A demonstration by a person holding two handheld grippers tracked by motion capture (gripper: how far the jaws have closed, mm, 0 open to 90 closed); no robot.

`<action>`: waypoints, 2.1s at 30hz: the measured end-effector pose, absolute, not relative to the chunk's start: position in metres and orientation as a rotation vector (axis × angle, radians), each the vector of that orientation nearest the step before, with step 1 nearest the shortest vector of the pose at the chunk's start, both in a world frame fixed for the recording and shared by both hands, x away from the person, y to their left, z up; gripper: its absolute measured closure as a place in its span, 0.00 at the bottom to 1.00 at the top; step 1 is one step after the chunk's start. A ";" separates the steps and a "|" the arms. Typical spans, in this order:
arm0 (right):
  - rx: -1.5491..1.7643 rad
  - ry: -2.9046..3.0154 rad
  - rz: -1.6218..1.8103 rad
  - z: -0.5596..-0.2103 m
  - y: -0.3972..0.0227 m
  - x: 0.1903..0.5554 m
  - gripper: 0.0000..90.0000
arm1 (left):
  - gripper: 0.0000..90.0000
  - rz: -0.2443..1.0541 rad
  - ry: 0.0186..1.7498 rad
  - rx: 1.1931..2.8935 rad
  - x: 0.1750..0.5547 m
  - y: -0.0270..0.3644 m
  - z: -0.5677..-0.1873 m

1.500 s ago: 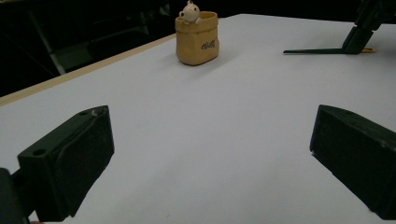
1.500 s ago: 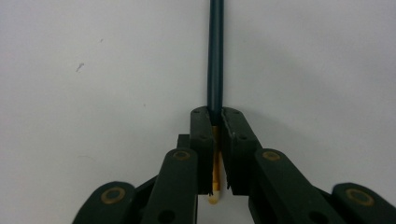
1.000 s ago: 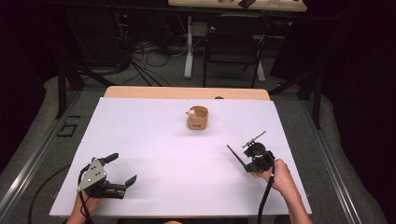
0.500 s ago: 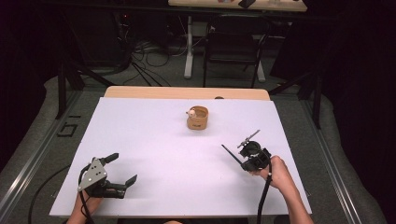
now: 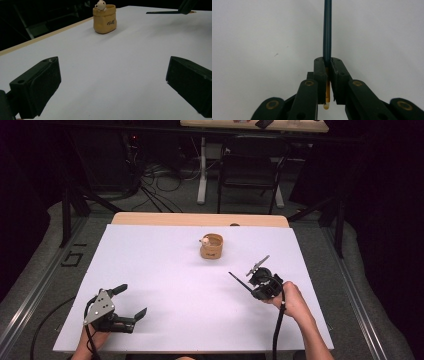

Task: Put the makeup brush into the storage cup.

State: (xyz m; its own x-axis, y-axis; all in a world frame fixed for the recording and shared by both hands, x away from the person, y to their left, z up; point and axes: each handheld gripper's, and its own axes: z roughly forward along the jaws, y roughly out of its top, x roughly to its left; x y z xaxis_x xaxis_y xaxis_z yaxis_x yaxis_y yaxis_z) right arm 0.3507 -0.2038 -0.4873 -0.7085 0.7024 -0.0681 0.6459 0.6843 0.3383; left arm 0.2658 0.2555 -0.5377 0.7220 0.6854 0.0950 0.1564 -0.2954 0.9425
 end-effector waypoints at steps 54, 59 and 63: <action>0.653 2.860 0.462 -0.485 -0.134 0.350 0.93 | 0.00 0.578 0.622 1.863 0.269 0.248 -0.537; 0.622 2.867 0.441 -0.485 -0.129 0.349 0.93 | 0.00 0.562 0.618 1.877 0.270 0.247 -0.538; 0.592 2.871 0.430 -0.485 -0.126 0.347 0.93 | 0.00 0.544 0.611 1.892 0.272 0.246 -0.539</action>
